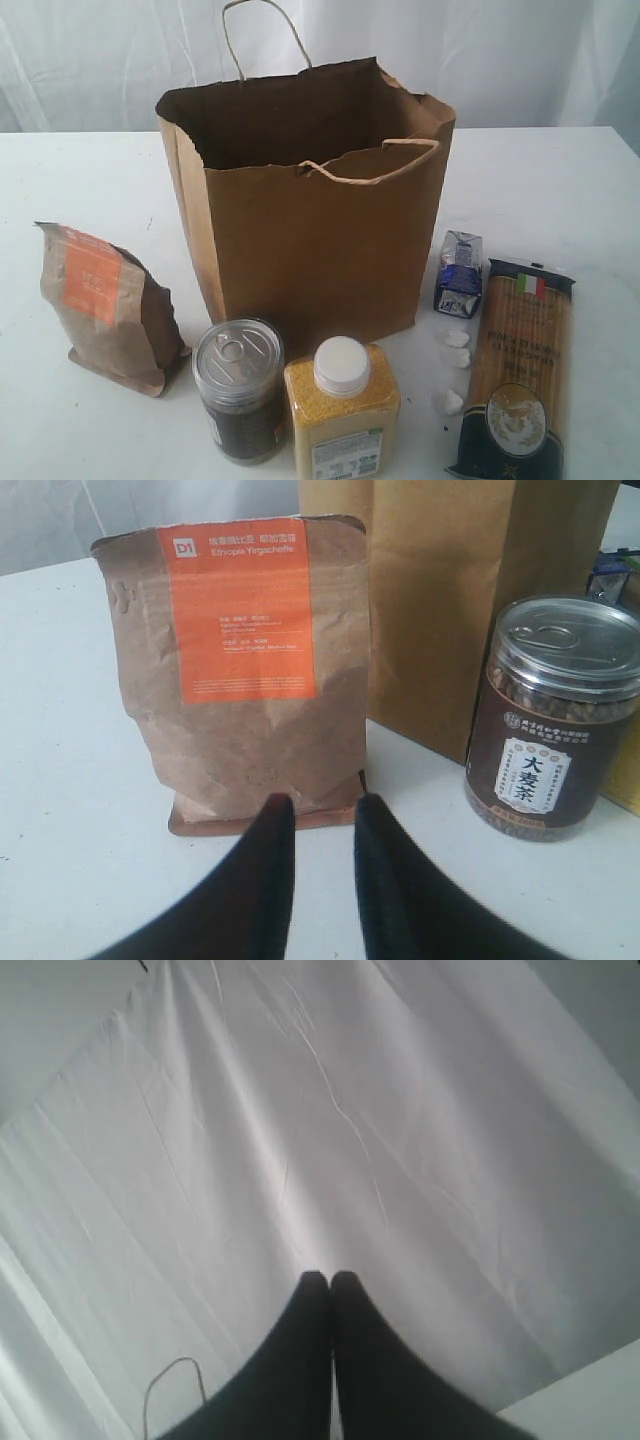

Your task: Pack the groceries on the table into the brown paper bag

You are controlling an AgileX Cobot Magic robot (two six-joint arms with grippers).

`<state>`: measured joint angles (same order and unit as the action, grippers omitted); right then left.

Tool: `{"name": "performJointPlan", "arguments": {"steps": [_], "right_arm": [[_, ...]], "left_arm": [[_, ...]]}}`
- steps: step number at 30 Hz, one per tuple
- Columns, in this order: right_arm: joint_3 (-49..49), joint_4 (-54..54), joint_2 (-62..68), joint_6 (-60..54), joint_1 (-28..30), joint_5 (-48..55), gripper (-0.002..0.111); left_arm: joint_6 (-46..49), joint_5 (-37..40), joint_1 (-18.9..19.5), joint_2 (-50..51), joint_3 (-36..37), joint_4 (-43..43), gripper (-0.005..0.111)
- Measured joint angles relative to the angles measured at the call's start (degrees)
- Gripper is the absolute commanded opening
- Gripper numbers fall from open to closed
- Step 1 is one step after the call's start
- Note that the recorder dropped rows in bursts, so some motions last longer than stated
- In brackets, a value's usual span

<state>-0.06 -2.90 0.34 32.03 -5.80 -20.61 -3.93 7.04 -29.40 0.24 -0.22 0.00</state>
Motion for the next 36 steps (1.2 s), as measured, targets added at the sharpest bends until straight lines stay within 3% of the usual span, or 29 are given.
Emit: {"name": "performJointPlan", "arguments": {"steps": [4,8,12,15,17,21,23,27,36], "right_arm": [[-3.20,4.73,-0.09,7.62,0.00,4.73,0.000],[-16.53,16.54,2.13,12.77,-2.82,23.60,0.000],[-28.48,13.15,8.47,-2.00,-7.64,39.20,0.000],[-36.49,4.01,14.96,-21.31,-11.44,52.27,0.001],[-42.97,-4.40,22.59,-36.07,-13.50,66.59,0.012],[-50.75,-12.90,39.02,-53.74,-14.19,85.64,0.059],[-52.18,-18.71,45.86,-61.34,-16.33,88.44,0.068],[-54.13,-21.08,54.86,-71.30,-21.72,86.23,0.068],[-54.80,-9.48,67.96,-74.47,-36.53,79.13,0.068]], "left_arm": [[0.00,0.00,0.00,0.00,0.00,0.00,0.028],[0.00,0.11,0.00,0.00,0.00,0.00,0.028],[0.00,0.11,0.00,0.00,0.00,0.00,0.028],[0.00,0.11,0.00,0.00,0.00,0.00,0.028],[0.00,0.11,0.00,0.00,0.00,0.00,0.028],[0.00,0.11,0.00,0.00,0.00,0.00,0.028],[0.00,0.11,0.00,0.00,0.00,0.00,0.028],[0.00,0.11,0.00,0.00,0.00,0.00,0.028],[0.00,0.11,0.00,0.00,0.00,0.00,0.028]]}}
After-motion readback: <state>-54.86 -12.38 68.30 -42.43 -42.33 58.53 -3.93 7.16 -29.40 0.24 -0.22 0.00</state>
